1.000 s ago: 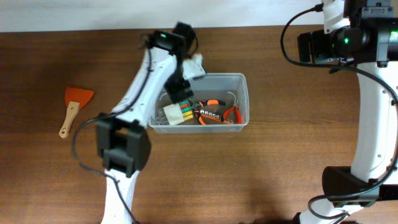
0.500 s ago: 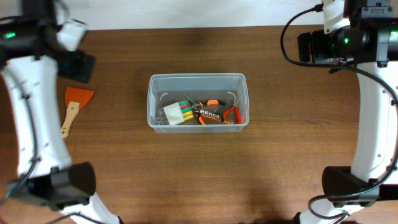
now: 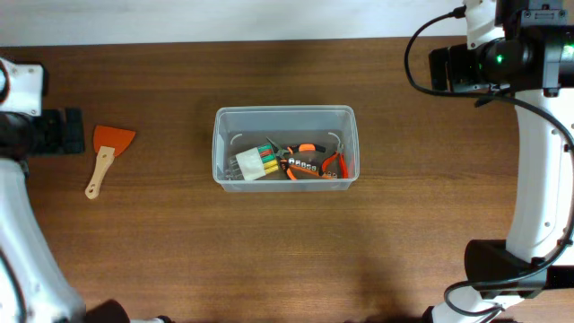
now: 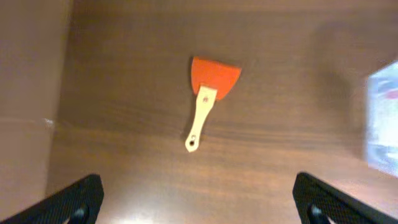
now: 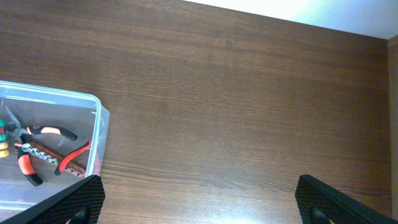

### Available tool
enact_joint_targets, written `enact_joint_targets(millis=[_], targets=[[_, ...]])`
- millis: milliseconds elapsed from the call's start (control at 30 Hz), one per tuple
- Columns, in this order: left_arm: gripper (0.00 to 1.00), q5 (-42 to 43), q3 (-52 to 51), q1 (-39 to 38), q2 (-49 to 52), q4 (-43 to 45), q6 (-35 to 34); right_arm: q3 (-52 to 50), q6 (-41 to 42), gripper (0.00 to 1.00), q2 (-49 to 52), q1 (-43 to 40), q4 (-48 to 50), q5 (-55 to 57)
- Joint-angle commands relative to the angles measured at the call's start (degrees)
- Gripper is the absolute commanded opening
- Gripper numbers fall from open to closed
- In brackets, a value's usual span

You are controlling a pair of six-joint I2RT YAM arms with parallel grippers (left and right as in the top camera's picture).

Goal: Pack container
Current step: 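Move the left gripper left toward the orange scraper, then lower the left gripper and grasp the scraper's wooden handle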

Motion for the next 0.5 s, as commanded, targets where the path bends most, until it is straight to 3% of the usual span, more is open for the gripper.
enact_joint_targets(millis=[0,167,467], targets=[[0.99,1.31,-9.38,2.05,4.57,5.97,5.33,0.22,0.48,0.99,0.2,-0.44,-0.02,0.66],[0.99,1.29,-12.79,2.25,11.39,12.31,13.11,0.22,0.48,0.99,0.22,-0.44,-0.07,0.66],[0.99,0.59,-12.79,2.25,22.86,16.46,18.67,0.22,0.48,0.99,0.22,-0.44,-0.7,0.66]])
